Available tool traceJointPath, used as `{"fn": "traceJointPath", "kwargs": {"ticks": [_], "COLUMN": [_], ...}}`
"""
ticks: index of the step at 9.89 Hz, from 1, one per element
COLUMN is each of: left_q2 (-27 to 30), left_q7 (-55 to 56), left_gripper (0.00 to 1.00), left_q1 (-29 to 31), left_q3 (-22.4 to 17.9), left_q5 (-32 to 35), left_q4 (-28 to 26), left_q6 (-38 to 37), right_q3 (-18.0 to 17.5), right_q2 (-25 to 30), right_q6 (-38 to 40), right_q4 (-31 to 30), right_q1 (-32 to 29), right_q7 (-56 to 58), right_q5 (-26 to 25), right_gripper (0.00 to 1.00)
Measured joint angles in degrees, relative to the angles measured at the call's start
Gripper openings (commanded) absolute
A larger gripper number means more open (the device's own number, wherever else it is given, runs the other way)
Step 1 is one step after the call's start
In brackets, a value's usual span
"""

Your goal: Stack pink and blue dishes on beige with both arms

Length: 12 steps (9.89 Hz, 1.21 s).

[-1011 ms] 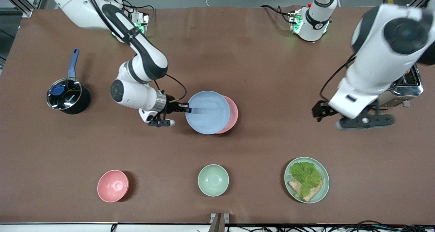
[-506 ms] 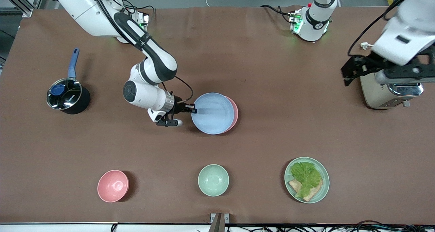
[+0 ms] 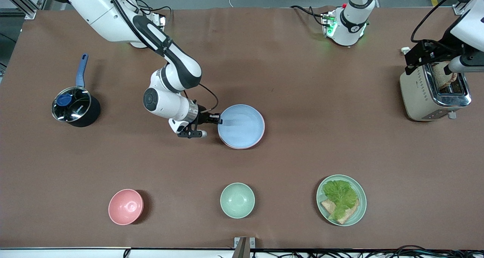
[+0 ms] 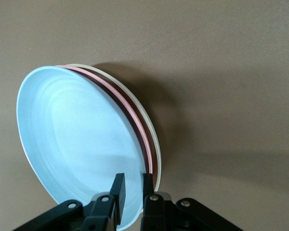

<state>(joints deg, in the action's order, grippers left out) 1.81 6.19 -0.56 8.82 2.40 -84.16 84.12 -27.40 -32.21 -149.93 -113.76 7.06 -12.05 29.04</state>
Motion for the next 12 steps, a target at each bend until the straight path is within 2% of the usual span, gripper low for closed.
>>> {"fn": "traceJointPath", "kwargs": {"ticks": [1, 2, 4, 5, 9, 11, 12], "left_q2": [0.01, 0.01, 0.02, 0.05, 0.24, 0.41, 0.45], "left_q7": [0.00, 0.00, 0.00, 0.00, 0.00, 0.00, 0.00], "left_gripper": [1.00, 1.00, 1.00, 1.00, 1.00, 1.00, 1.00], "left_q1": [-0.17, -0.39, -0.43, -0.33, 0.76, 0.90, 0.90], "left_q3": [0.01, 0.03, 0.00, -0.04, -0.21, -0.26, -0.26], "left_q5": [-0.01, -0.05, -0.52, -0.55, -0.58, -0.58, -0.58], "left_q4": [-0.12, -0.23, -0.72, -1.23, -2.58, -3.06, -3.30], "left_q6": [0.00, -0.01, -0.08, -0.09, -0.10, -0.10, -0.10], "right_q3": [0.14, 0.71, 4.51, 7.60, 23.87, 28.98, 30.37], "right_q2": [0.20, 1.07, 5.84, 9.09, 21.02, 24.33, 24.97], "right_q6": [-0.27, -0.72, 0.70, 2.83, 13.57, 21.07, 27.33], "right_q4": [0.13, 0.41, 0.76, 0.71, 0.69, 3.16, 6.82], "right_q1": [-0.17, -0.44, -1.39, -2.17, -5.24, -6.20, -6.97], "right_q7": [0.01, 0.04, 0.07, 0.06, 0.23, 0.45, 0.45], "right_q5": [-0.07, -0.16, -1.90, -3.54, -13.39, -19.97, -23.53], "right_gripper": [1.00, 1.00, 1.00, 1.00, 1.00, 1.00, 1.00]}}
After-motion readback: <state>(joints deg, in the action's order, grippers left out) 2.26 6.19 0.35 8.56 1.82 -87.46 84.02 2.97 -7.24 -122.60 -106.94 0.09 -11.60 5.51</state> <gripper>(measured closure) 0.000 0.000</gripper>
